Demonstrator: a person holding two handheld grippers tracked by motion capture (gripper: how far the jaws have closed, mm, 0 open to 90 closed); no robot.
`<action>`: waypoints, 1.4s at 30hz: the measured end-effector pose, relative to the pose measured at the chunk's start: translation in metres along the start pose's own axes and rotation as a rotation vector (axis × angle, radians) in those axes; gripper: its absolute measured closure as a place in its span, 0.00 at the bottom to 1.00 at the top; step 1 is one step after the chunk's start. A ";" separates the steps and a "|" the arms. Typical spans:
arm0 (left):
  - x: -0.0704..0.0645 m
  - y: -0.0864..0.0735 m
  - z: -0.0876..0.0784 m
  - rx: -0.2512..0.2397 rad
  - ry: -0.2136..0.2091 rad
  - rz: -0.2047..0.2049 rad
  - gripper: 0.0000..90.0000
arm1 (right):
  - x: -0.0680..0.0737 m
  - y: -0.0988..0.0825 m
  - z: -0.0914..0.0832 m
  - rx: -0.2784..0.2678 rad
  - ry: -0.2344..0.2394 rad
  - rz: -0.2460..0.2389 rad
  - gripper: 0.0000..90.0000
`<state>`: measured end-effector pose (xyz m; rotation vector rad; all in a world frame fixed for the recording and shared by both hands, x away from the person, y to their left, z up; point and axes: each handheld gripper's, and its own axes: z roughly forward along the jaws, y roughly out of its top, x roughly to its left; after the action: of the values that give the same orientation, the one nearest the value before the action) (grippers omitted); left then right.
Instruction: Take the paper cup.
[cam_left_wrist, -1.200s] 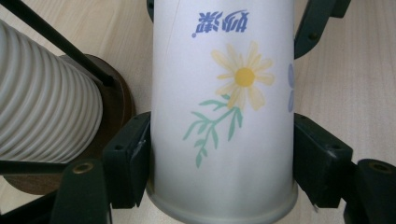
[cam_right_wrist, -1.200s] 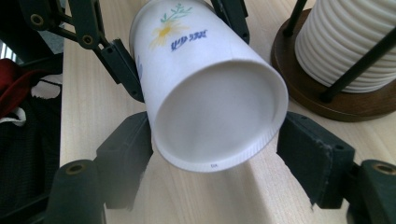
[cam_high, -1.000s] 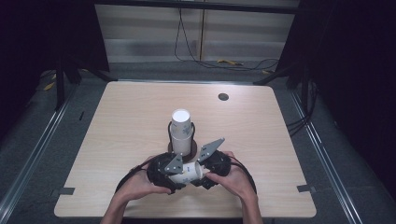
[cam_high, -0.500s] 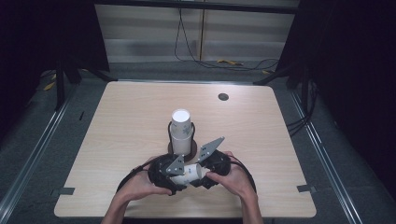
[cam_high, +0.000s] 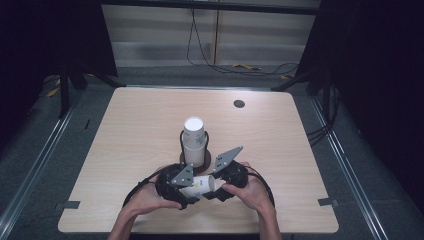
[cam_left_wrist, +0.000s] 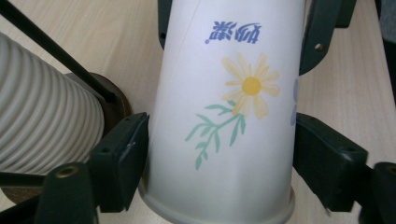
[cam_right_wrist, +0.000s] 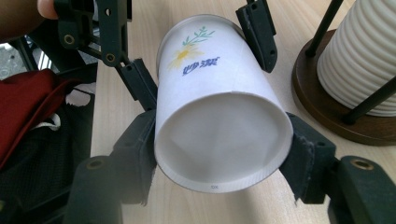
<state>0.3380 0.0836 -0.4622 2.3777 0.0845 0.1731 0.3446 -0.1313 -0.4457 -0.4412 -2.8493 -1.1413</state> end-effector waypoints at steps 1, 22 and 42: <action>0.001 -0.001 -0.001 -0.005 -0.001 -0.001 0.22 | 0.000 0.000 -0.001 -0.007 0.002 -0.002 0.39; 0.003 -0.020 -0.015 -0.247 0.084 -0.148 0.18 | -0.004 -0.012 -0.007 -0.047 -0.059 0.074 0.39; -0.003 -0.036 -0.022 -0.409 0.119 -0.228 0.17 | -0.008 -0.032 -0.008 -0.208 -0.083 0.128 0.39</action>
<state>0.3317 0.1243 -0.4713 1.9322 0.3417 0.2013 0.3425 -0.1614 -0.4624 -0.6859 -2.7319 -1.4320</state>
